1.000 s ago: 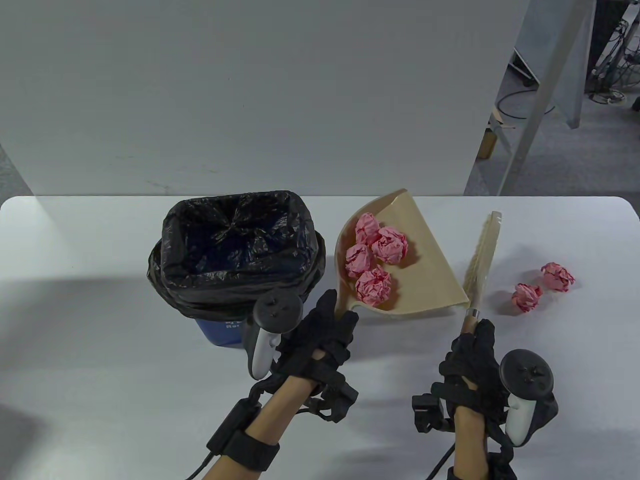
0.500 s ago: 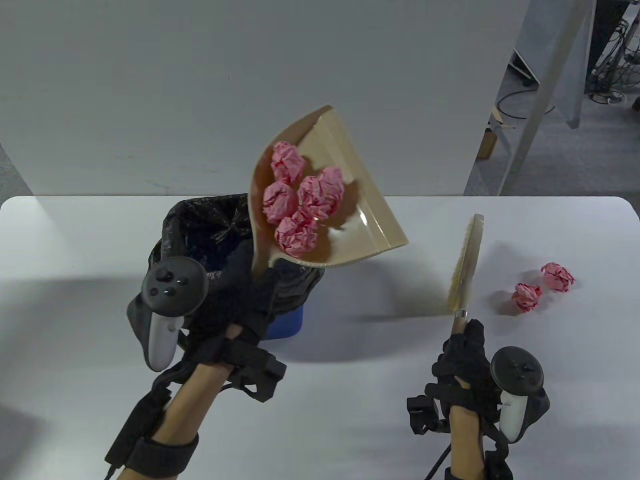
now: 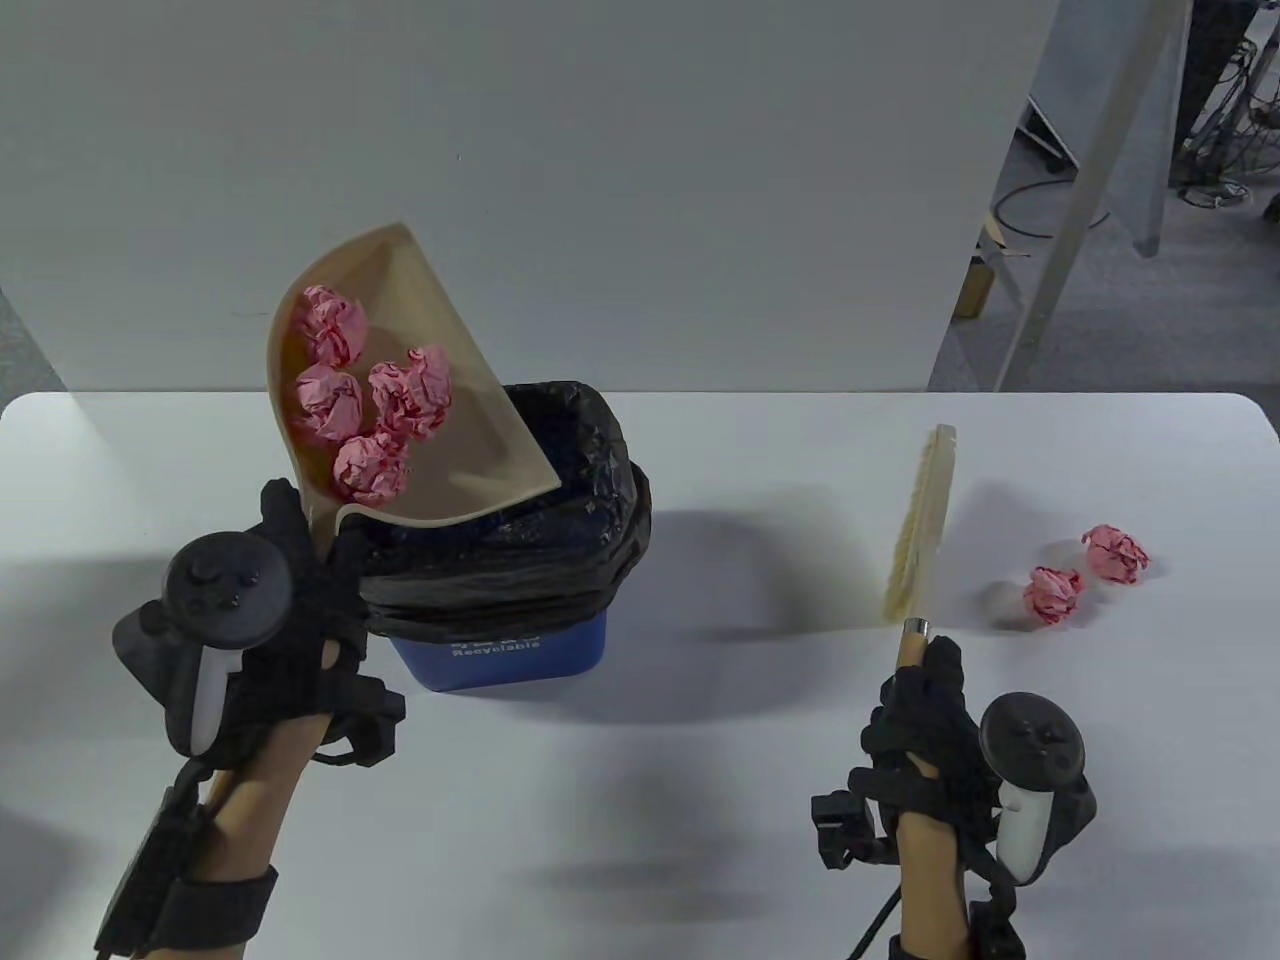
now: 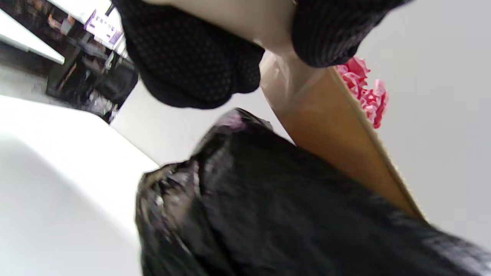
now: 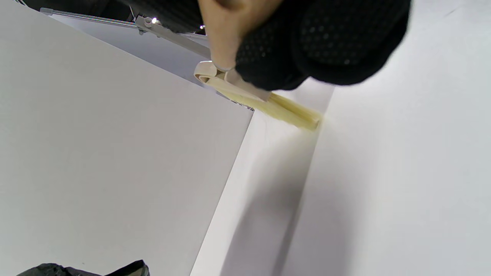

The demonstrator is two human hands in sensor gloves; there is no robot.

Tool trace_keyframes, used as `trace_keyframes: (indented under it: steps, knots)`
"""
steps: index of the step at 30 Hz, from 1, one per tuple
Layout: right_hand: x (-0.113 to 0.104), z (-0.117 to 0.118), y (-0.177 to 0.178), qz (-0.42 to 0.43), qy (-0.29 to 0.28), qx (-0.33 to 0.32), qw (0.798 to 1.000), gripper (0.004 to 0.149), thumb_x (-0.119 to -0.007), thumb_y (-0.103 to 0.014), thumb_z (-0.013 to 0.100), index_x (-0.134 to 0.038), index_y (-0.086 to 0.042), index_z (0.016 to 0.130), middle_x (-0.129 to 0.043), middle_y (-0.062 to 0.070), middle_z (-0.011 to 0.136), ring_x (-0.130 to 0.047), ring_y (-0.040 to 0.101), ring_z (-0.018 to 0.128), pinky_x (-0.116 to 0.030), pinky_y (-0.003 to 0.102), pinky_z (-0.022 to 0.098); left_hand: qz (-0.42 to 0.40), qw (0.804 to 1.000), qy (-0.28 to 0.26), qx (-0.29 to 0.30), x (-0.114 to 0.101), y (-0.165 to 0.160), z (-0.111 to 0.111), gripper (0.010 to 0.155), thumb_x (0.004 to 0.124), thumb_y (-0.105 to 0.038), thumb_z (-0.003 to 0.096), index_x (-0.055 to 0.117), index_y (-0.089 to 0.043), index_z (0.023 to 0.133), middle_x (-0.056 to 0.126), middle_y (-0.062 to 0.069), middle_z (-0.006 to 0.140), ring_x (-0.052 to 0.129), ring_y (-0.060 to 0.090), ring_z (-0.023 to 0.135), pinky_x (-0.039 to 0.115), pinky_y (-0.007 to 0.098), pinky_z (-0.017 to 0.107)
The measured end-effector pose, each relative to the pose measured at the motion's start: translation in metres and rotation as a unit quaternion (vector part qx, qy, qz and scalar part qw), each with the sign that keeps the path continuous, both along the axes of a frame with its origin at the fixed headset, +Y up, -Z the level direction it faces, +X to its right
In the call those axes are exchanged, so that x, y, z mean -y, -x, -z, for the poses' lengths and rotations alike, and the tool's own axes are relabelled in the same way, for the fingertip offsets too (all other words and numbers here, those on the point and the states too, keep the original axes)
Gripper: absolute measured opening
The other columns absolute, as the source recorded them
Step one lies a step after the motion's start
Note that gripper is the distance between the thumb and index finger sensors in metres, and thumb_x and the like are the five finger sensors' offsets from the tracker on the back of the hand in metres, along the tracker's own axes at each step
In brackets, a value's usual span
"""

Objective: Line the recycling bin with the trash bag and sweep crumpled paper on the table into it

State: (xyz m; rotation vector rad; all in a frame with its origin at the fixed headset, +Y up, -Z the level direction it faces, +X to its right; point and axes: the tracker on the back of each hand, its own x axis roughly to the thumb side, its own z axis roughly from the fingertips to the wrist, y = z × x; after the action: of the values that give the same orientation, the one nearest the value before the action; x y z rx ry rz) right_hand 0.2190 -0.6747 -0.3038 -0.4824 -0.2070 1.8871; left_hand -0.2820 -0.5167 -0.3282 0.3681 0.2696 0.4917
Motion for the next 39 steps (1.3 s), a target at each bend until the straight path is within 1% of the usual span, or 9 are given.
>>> trace_keyframes:
  steps: [5, 10, 13, 15, 21, 24, 27, 31, 39]
  knots:
    - [0.000, 0.000, 0.000, 0.001, 0.000, 0.001, 1.000, 0.058, -0.052, -0.026, 0.064, -0.034, -0.003, 0.114, -0.070, 0.031, 0.092, -0.086, 0.033, 0.057, -0.085, 0.044, 0.038, 0.089, 0.996, -0.024, -0.015, 0.000, -0.001, -0.002, 0.070, 0.076, -0.037, 0.0589, 0.044, -0.015, 0.118, 0.065, 0.014, 0.108, 0.093, 0.028, 0.076, 0.092, 0.041, 0.048]
    - [0.000, 0.000, 0.000, 0.001, -0.001, 0.000, 1.000, 0.058, -0.052, -0.026, 0.064, -0.034, -0.003, 0.114, -0.070, 0.031, 0.092, -0.086, 0.033, 0.057, -0.085, 0.044, 0.038, 0.207, 0.974, -0.077, -0.048, -0.004, -0.006, -0.010, 0.069, 0.078, -0.036, 0.0579, 0.046, -0.021, 0.117, 0.063, 0.009, 0.111, 0.089, 0.028, 0.080, 0.088, 0.044, 0.053]
    - [0.000, 0.000, 0.000, 0.000, -0.001, 0.000, 1.000, 0.058, -0.052, -0.026, 0.064, -0.035, -0.003, 0.114, -0.070, 0.031, 0.092, -0.086, 0.033, 0.057, -0.085, 0.044, 0.038, 0.232, 0.965, -0.106, -0.065, -0.008, -0.008, -0.016, 0.069, 0.077, -0.037, 0.0582, 0.044, -0.022, 0.117, 0.062, 0.009, 0.111, 0.088, 0.028, 0.082, 0.087, 0.044, 0.054]
    - [0.000, 0.000, 0.000, -0.001, -0.001, 0.000, 1.000, 0.058, -0.052, -0.026, 0.064, -0.035, -0.003, 0.114, -0.070, 0.031, 0.092, -0.086, 0.033, 0.057, -0.085, 0.044, 0.038, 0.221, 0.966, -0.116, -0.073, -0.013, -0.007, -0.019, 0.069, 0.076, -0.037, 0.0584, 0.044, -0.022, 0.118, 0.062, 0.009, 0.111, 0.088, 0.027, 0.082, 0.087, 0.044, 0.055]
    - [0.000, 0.000, 0.001, -0.001, -0.002, 0.000, 1.000, 0.058, -0.052, -0.026, 0.064, -0.035, -0.003, 0.114, -0.070, 0.031, 0.092, -0.087, 0.033, 0.057, -0.085, 0.044, 0.038, 0.132, 0.981, -0.131, -0.059, -0.017, -0.008, -0.024, 0.071, 0.074, -0.036, 0.0591, 0.040, -0.017, 0.118, 0.059, 0.012, 0.112, 0.087, 0.028, 0.083, 0.088, 0.042, 0.054]
    - [0.000, 0.000, 0.001, -0.001, -0.004, 0.000, 1.000, 0.058, -0.052, -0.026, 0.064, -0.035, -0.003, 0.114, -0.071, 0.031, 0.092, -0.086, 0.033, 0.057, -0.085, 0.044, 0.038, 0.041, 0.991, -0.127, -0.014, -0.014, -0.015, -0.026, 0.071, 0.073, -0.036, 0.0595, 0.038, -0.013, 0.117, 0.058, 0.013, 0.111, 0.087, 0.027, 0.083, 0.090, 0.041, 0.053]
    - [-0.001, 0.000, 0.001, -0.002, -0.010, -0.001, 1.000, 0.058, -0.052, -0.026, 0.064, -0.035, -0.003, 0.114, -0.071, 0.031, 0.092, -0.087, 0.033, 0.057, -0.085, 0.044, 0.038, -0.061, 0.991, -0.109, 0.056, -0.009, -0.027, -0.024, 0.072, 0.071, -0.038, 0.0600, 0.036, -0.012, 0.118, 0.058, 0.014, 0.112, 0.088, 0.025, 0.083, 0.091, 0.038, 0.053]
    - [-0.003, -0.001, 0.001, -0.002, -0.022, 0.002, 1.000, 0.058, -0.052, -0.027, 0.064, -0.035, -0.003, 0.114, -0.070, 0.031, 0.092, -0.086, 0.033, 0.057, -0.085, 0.044, 0.038, -0.205, 0.963, -0.050, 0.168, 0.002, -0.051, -0.012, 0.072, 0.071, -0.038, 0.0610, 0.035, -0.011, 0.118, 0.057, 0.015, 0.112, 0.088, 0.025, 0.083, 0.091, 0.038, 0.052]
    - [-0.009, -0.005, 0.001, -0.005, -0.051, 0.010, 0.999, 0.058, -0.052, -0.027, 0.064, -0.034, -0.003, 0.114, -0.070, 0.030, 0.093, -0.086, 0.033, 0.058, -0.085, 0.044, 0.040, -0.295, 0.913, 0.026, 0.281, 0.028, -0.123, 0.002, 0.074, 0.069, -0.037, 0.0616, 0.030, -0.008, 0.118, 0.054, 0.017, 0.112, 0.087, 0.025, 0.083, 0.092, 0.035, 0.052]
